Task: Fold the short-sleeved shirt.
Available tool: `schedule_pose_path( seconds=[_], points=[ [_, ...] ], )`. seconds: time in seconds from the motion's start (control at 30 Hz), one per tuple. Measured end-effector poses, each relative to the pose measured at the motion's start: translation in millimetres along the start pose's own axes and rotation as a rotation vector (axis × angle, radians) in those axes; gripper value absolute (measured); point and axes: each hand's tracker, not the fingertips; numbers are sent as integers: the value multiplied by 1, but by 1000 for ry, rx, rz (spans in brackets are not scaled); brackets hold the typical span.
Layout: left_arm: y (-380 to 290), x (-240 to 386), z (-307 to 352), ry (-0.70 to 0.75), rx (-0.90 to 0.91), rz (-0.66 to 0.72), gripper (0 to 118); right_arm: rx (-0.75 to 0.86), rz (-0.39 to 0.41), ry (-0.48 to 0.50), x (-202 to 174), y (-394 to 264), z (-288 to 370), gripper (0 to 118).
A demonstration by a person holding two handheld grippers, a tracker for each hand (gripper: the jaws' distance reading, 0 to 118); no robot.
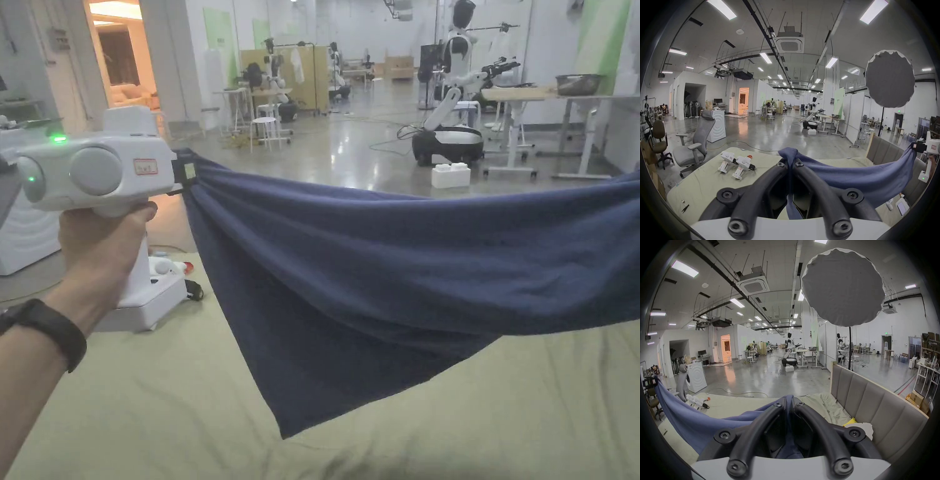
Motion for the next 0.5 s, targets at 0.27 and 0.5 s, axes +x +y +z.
schedule_pose_path(
  seconds=[0.27, 0.5],
  points=[
    [-33, 1, -63, 0, -48, 6, 0, -67, 12, -15, -13, -32, -73, 2],
    [-172, 0, -77, -55, -273, 80, 0, -294, -44, 4, -9, -166, -97, 2]
  ],
)
